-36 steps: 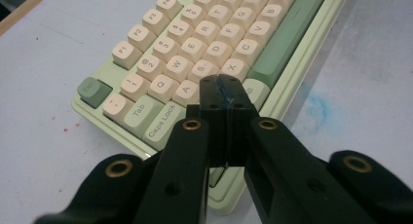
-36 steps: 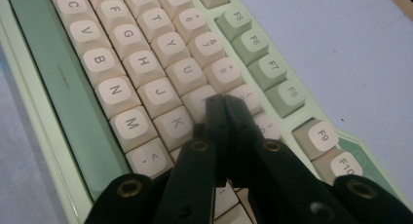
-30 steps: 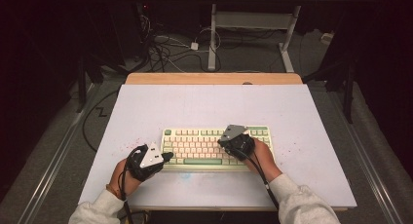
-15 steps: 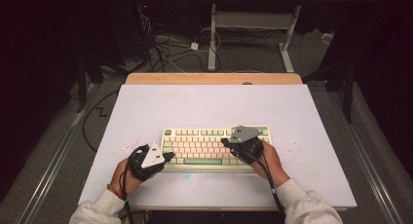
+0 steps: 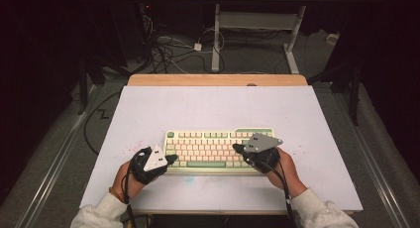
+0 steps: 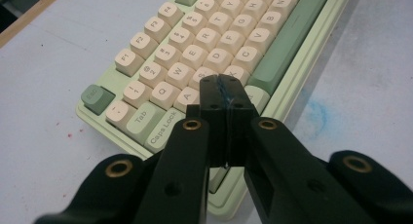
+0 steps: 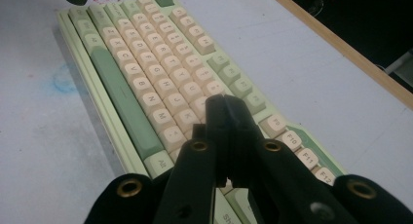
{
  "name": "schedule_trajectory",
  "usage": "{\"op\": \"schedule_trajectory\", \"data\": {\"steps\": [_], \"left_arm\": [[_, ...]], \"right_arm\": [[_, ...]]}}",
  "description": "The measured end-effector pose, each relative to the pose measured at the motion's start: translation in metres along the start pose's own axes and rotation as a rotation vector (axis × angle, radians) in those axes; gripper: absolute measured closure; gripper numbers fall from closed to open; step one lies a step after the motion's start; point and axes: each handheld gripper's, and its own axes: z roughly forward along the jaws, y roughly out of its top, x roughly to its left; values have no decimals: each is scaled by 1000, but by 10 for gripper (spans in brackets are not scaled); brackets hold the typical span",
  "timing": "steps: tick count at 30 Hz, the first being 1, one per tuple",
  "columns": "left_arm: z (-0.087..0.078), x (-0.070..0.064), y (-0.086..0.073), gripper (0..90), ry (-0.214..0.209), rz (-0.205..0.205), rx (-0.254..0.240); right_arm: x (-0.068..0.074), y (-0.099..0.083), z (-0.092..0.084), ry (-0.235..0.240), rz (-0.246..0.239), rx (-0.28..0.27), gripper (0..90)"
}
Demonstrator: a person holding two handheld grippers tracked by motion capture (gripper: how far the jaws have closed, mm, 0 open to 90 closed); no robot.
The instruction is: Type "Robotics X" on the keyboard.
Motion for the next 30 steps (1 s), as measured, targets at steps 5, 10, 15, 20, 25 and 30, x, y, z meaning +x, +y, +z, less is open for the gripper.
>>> {"op": "schedule_trajectory", "data": {"steps": [5, 10, 15, 20, 25, 30], "left_arm": [[-1, 1, 1, 876, 6, -2, -9], [-3, 1, 1, 876, 10, -11, -17], [-2, 1, 2, 876, 12, -13, -22], [0, 0, 6, 876, 3, -5, -20], [2, 0, 8, 876, -1, 2, -17], [0, 4, 11, 875, 3, -10, -33]], "right_arm": [[1, -5, -10, -5, 5, -15, 900], [1, -11, -20, -8, 12, -23, 900], [2, -19, -30, -25, 14, -27, 900], [0, -29, -39, -37, 31, -24, 900], [1, -36, -46, -43, 27, -27, 900], [0, -42, -52, -58, 23, -33, 900]]}}
